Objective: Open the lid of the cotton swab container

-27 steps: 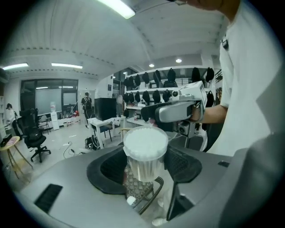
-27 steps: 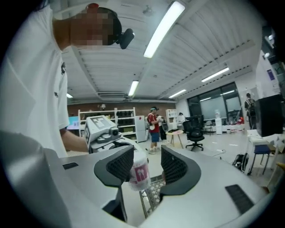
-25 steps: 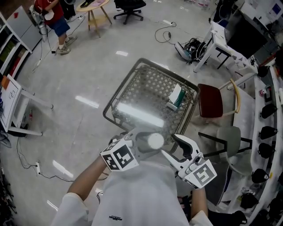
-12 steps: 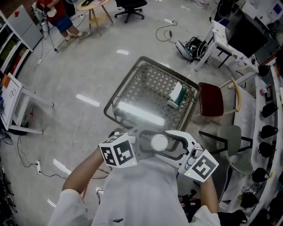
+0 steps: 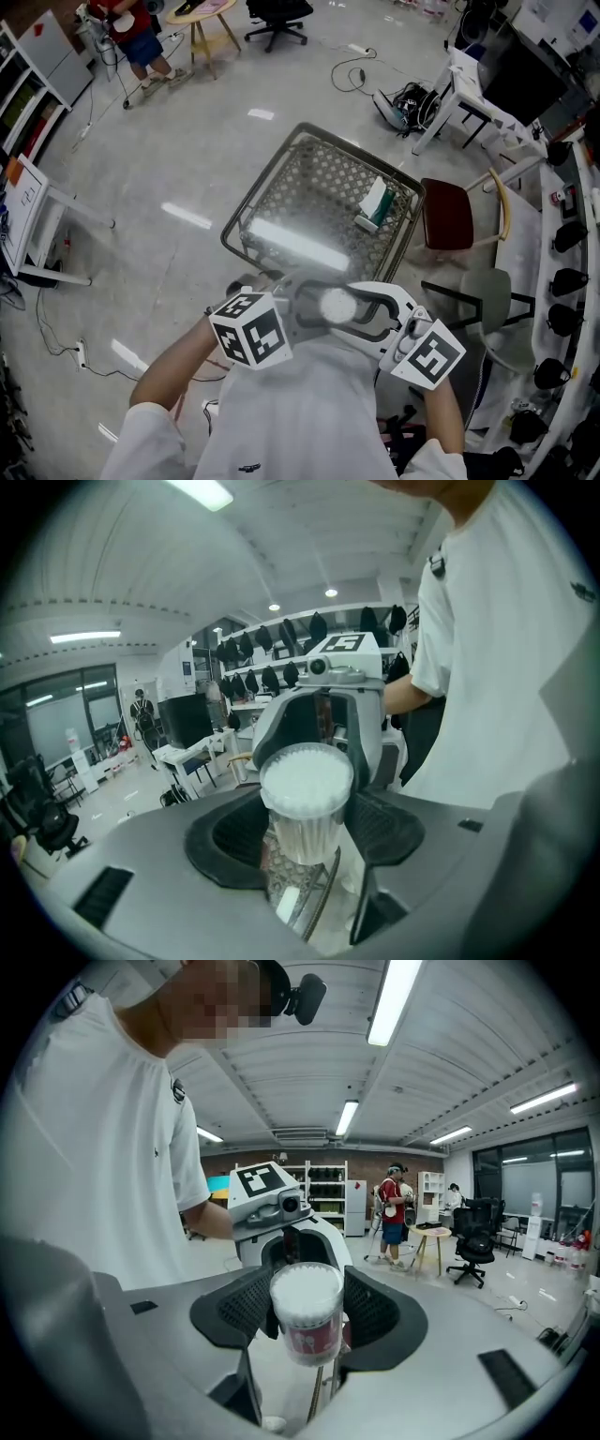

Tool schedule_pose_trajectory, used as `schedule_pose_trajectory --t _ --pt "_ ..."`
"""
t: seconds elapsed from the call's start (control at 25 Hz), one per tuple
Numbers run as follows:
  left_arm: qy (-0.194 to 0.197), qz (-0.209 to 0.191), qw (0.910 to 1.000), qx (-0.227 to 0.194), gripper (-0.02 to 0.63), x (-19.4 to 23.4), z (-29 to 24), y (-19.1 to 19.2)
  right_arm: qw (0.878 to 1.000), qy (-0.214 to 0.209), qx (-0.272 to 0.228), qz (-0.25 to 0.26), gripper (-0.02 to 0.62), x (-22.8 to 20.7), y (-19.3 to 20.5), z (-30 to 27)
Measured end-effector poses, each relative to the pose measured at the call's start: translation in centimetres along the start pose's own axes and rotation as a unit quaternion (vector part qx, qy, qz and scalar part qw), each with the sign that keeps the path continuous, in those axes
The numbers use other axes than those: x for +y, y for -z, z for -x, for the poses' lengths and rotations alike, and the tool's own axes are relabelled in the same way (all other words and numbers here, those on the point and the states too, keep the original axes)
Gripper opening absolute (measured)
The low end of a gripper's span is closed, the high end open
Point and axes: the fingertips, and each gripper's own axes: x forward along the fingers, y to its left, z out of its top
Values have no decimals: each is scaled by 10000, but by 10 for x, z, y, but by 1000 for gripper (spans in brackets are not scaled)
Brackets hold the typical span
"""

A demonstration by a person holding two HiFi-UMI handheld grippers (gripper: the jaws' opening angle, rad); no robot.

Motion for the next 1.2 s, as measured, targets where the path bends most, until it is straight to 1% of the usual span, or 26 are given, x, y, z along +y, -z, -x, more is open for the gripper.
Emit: schedule_pose_trajectory --t 0.12,0.24,0.36,0.52,0.68,0.88,1.04,1.08,1.2 --pt "-156 -306 9992 211 241 1 -2 4 9995 -37 -20 -307 236 -1 -1 0" --pt "-162 -391 9987 278 241 -1 -5 6 9989 -137 99 -428 236 0 -1 1" --pt "-139 -228 9995 161 242 -1 -3 7 9988 -140 111 -453 238 -1 -6 -2" --pt "-160 63 9998 -105 244 1 -1 4 9997 10 -161 -202 237 -3 -14 -1" --pt "-112 40 9999 -22 244 -1 -1 8 9989 87 -444 -155 236 -3 -25 -1" --pt "-37 130 9999 1 244 -7 -2 15 9979 121 -630 -130 236 -8 -38 -10" --pt "-88 280 9995 -106 244 -7 -1 17 9945 353 -966 -179 234 -21 -48 -10" --pt "-99 310 9994 -127 244 -7 -1 17 9936 432 -1032 -184 224 -25 -50 -10" --pt "-94 364 9991 -184 244 -10 -1 17 9921 597 -1098 -123 221 -32 -55 -11"
